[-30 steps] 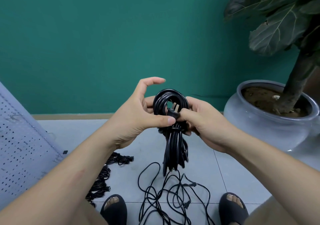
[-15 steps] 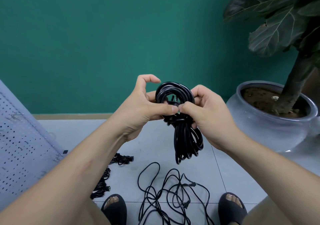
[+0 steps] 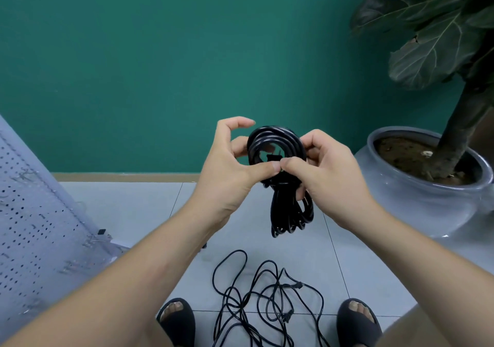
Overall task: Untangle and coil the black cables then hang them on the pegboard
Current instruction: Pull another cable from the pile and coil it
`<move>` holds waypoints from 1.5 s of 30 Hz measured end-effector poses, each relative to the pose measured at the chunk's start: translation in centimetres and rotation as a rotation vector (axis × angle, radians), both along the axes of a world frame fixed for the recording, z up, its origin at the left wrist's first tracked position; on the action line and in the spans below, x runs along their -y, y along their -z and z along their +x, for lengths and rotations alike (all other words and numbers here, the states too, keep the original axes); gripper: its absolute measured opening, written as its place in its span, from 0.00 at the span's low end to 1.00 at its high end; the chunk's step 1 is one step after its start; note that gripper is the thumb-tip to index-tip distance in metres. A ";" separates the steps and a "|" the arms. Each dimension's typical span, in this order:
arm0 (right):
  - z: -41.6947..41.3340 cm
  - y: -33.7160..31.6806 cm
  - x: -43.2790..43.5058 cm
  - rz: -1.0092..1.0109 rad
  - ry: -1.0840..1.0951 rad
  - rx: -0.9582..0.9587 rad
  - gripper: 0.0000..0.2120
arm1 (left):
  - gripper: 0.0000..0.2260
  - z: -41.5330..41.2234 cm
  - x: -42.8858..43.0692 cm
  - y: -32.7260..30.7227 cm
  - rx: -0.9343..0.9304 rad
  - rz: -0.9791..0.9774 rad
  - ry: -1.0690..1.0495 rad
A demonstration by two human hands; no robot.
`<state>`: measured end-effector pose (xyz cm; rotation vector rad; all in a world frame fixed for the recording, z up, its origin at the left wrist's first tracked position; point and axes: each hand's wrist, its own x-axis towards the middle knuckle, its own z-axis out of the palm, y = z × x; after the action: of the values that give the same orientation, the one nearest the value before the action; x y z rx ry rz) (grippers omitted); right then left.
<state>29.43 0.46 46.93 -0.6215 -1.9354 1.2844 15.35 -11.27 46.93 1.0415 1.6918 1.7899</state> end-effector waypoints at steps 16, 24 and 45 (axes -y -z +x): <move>0.6 0.4 -2.7 -0.318 -0.056 0.032 0.16 | 0.38 1.5 1.5 1.3 -0.407 0.009 0.189; 0.4 1.0 -2.1 -0.262 -0.154 0.067 0.25 | 0.38 0.2 1.3 1.2 -0.512 0.035 0.175; 2.3 -0.6 0.2 -0.061 -0.236 0.147 0.33 | 0.38 -0.3 1.0 -0.4 -0.419 0.074 0.151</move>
<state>31.69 0.25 47.50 -0.5427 -2.1470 1.4834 15.06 -12.27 47.31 1.6215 1.7281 1.6276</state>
